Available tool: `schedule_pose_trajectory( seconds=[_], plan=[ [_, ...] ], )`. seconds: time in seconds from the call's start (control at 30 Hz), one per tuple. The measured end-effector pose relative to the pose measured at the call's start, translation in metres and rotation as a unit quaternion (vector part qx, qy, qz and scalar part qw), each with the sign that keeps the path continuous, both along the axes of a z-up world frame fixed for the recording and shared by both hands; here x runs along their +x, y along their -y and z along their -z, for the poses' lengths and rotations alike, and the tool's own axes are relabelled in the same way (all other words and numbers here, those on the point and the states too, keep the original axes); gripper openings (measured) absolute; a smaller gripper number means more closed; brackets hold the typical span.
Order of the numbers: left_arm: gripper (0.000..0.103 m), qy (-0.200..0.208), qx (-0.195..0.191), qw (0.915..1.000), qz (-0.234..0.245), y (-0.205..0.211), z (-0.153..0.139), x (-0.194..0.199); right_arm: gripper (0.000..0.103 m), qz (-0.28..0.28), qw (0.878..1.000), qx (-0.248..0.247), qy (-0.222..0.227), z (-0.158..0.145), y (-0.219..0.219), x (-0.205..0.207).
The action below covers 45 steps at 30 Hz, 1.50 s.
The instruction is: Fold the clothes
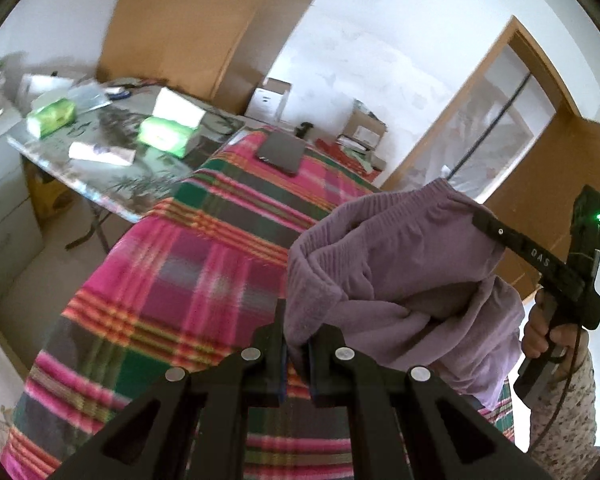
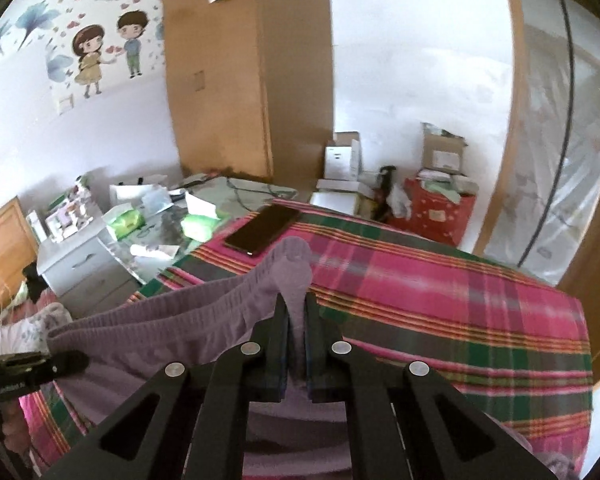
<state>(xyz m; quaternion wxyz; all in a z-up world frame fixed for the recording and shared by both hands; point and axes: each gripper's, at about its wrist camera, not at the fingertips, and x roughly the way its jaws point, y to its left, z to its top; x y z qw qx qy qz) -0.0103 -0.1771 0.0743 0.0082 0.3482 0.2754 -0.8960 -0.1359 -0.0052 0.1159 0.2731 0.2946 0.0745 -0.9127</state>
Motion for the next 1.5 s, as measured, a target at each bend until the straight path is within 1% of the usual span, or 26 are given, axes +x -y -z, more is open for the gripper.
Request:
schedule_pose_trajectory(
  seconds=[0.27,0.33,0.47,0.73,0.97,1.1,1.23,1.33,1.37,1.4,1.5],
  plan=[
    [0.007,0.016,0.018,0.9991,-0.036,0.033,0.014,0.023,0.006,-0.029,0.999,0.016,0.007,0.009,0.056,-0.010],
    [0.007,0.020,0.020,0.9988,-0.039,0.038,0.016,0.029,0.006,-0.035,0.999,0.011,0.016,0.014,0.068,-0.016],
    [0.007,0.030,0.026,0.9980,-0.050,0.046,0.023,0.039,0.006,-0.041,0.999,0.017,0.023,0.023,0.095,-0.027],
    [0.007,0.055,0.033,0.9954,-0.072,0.061,0.040,0.049,0.006,-0.059,0.997,0.028,0.051,0.041,0.138,-0.047],
    [0.007,0.069,0.033,0.9935,-0.085,0.070,0.048,0.060,0.006,-0.066,0.995,0.041,0.061,0.055,0.172,-0.058],
    [0.007,0.078,0.032,0.9924,-0.090,0.074,0.053,0.065,0.006,-0.068,0.994,0.049,0.066,0.066,0.186,-0.063],
    [0.007,0.092,0.039,0.9903,-0.096,0.078,0.062,0.067,0.006,-0.069,0.992,0.051,0.088,0.081,0.192,-0.070],
    [0.007,0.100,0.035,0.9898,-0.096,0.077,0.065,0.065,0.006,-0.065,0.991,0.062,0.103,0.092,0.196,-0.071],
    [0.008,0.101,0.034,0.9898,-0.095,0.077,0.066,0.064,0.009,-0.066,0.990,0.062,0.109,0.095,0.196,-0.070],
    [0.008,0.103,0.033,0.9896,-0.095,0.077,0.067,0.064,0.009,-0.068,0.989,0.060,0.116,0.096,0.196,-0.071],
    [0.009,0.103,0.034,0.9895,-0.096,0.078,0.068,0.064,0.014,-0.062,0.986,0.049,0.145,0.096,0.190,-0.073]
  ],
)
